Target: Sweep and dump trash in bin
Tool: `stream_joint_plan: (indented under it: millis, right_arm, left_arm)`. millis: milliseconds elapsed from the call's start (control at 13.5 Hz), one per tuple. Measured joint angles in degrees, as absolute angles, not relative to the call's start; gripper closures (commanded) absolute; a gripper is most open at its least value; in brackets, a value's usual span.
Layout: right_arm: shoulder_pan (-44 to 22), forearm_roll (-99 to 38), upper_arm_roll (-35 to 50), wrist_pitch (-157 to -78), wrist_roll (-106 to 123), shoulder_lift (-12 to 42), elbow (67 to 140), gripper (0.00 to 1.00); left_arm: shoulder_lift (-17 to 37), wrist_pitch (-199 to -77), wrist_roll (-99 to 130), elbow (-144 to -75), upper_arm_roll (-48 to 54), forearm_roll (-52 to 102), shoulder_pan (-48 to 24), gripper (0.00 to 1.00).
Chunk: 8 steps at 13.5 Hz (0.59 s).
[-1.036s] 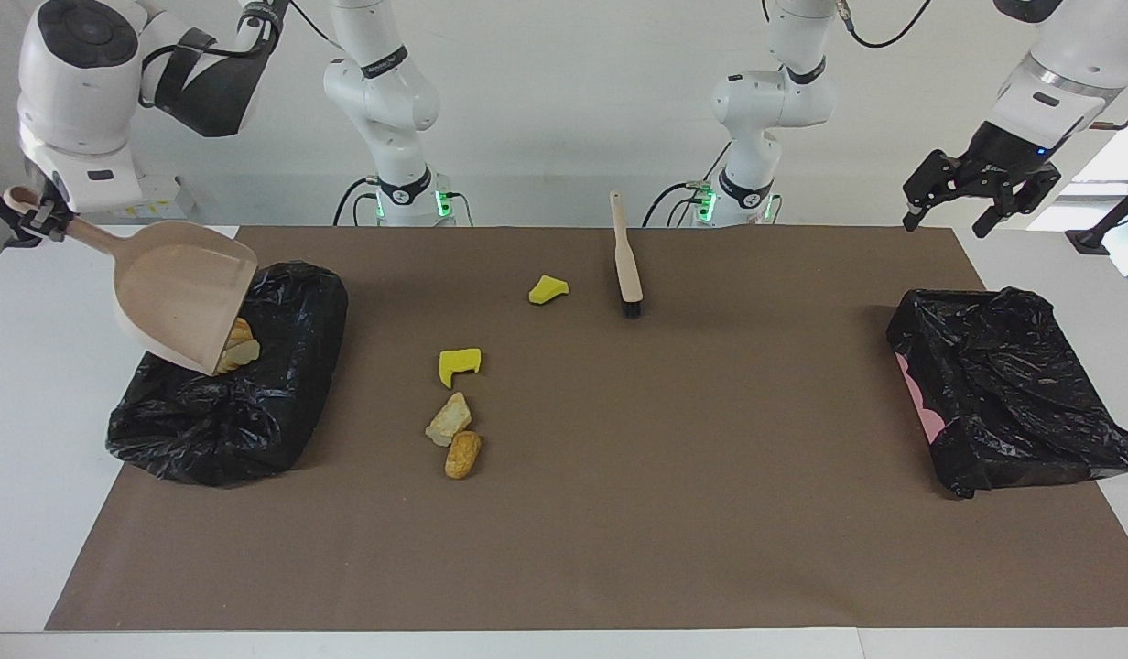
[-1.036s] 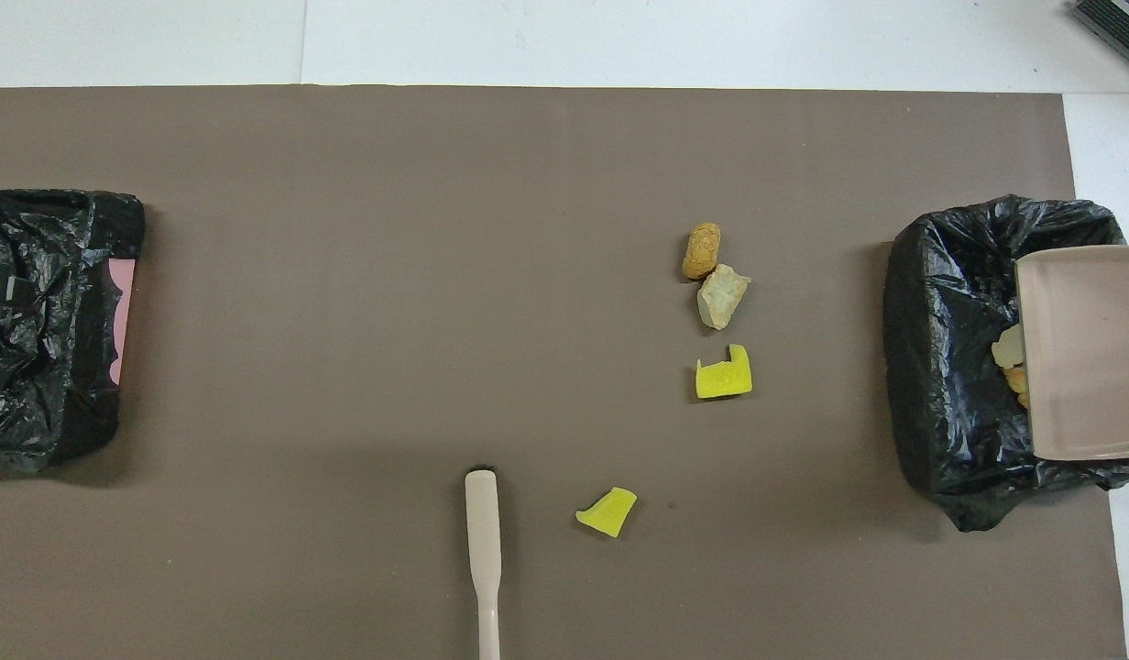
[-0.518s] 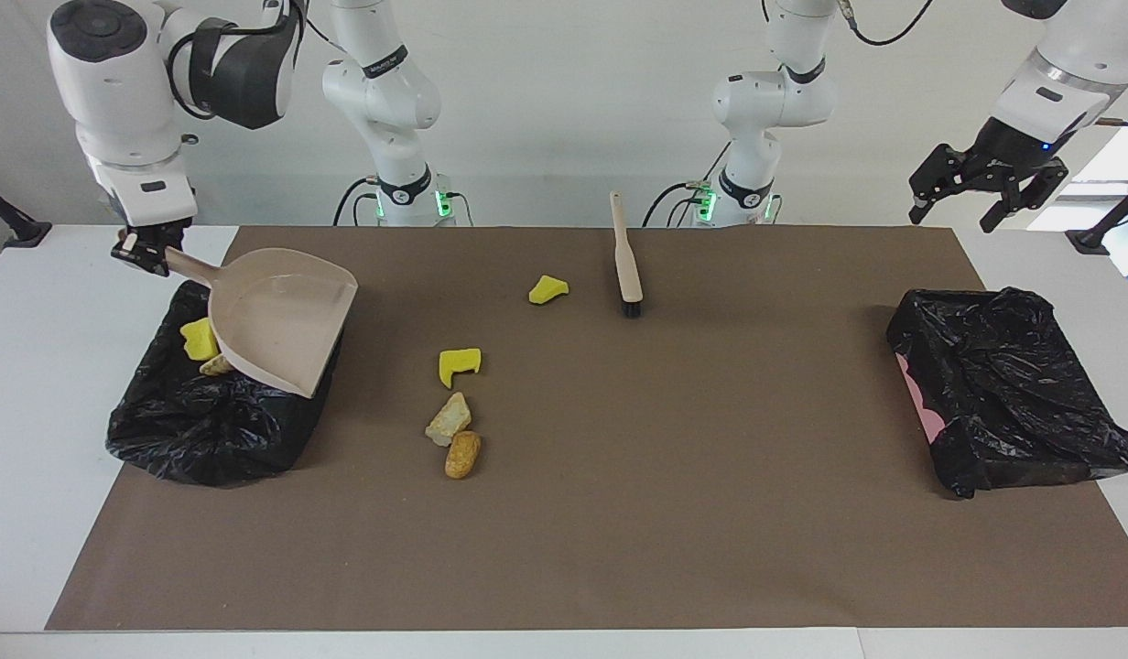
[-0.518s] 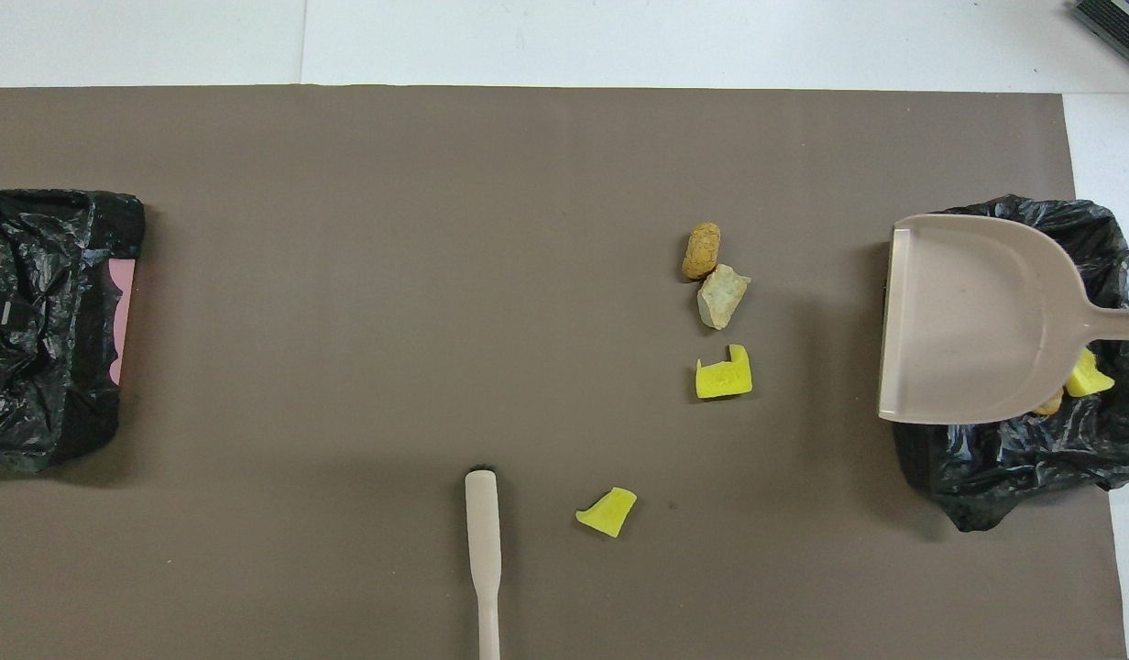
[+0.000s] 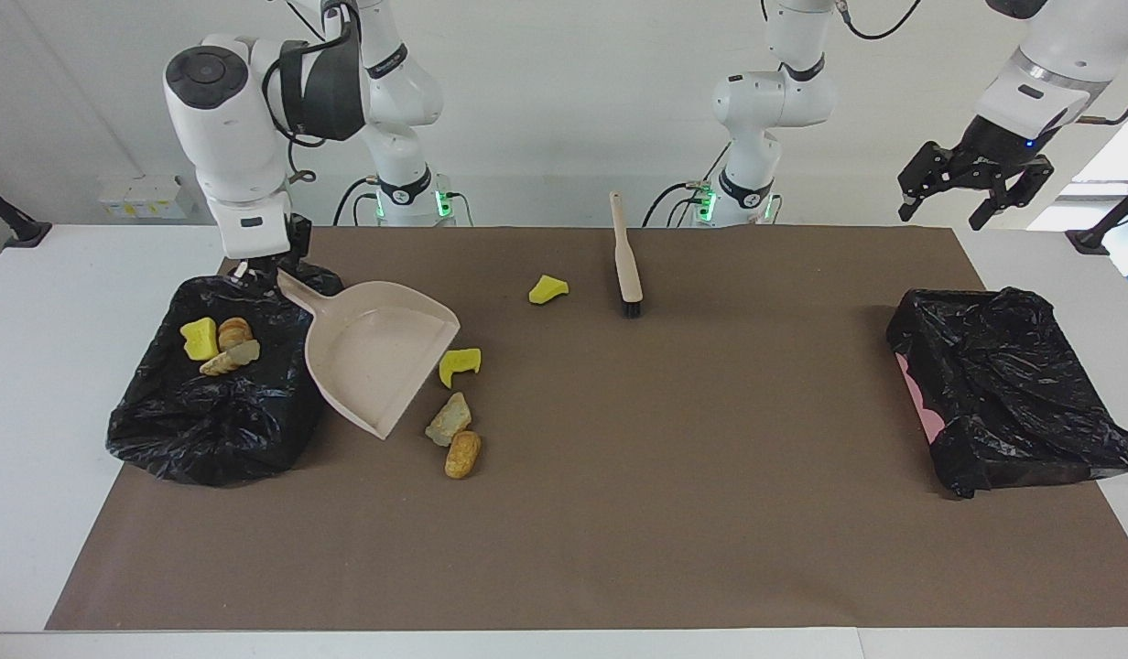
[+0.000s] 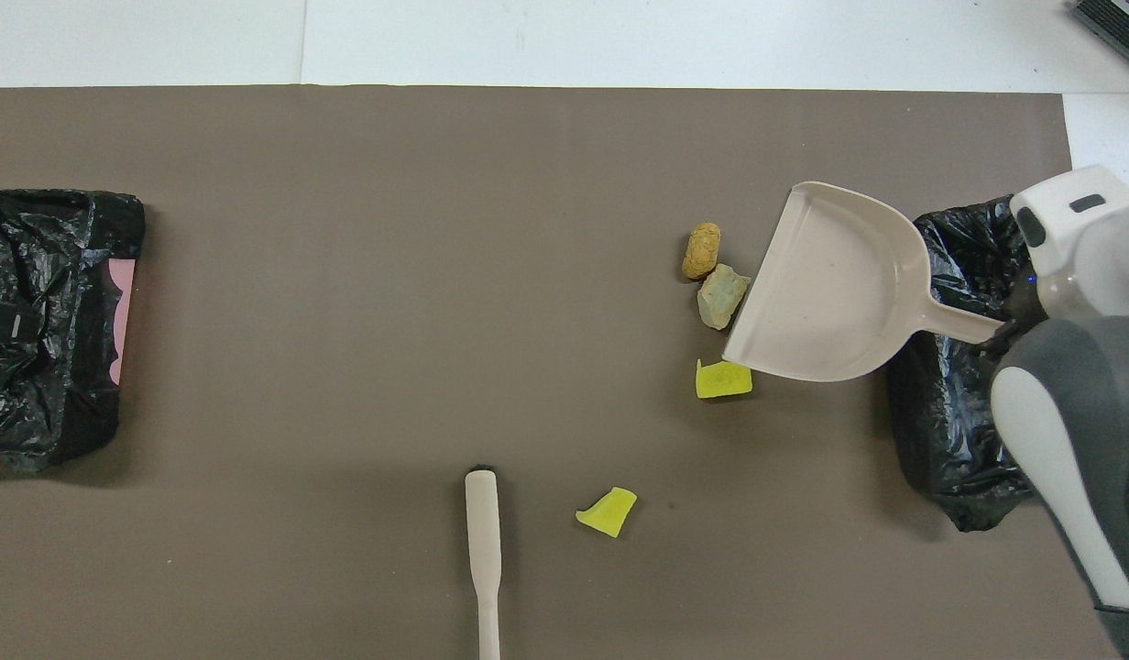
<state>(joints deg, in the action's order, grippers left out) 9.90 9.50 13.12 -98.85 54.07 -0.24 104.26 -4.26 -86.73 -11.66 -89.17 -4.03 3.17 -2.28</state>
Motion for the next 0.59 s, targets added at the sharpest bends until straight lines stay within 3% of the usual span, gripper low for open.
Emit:
stream_joint_plan:
  millis: [592]
  right_arm:
    - [-3.53,5.80,13.22,-108.08,15.82,7.29,104.73,1.00]
  left_arm:
    - [-4.28,-86.82,-11.65,-89.19,-4.11,3.08,-2.19,0.00]
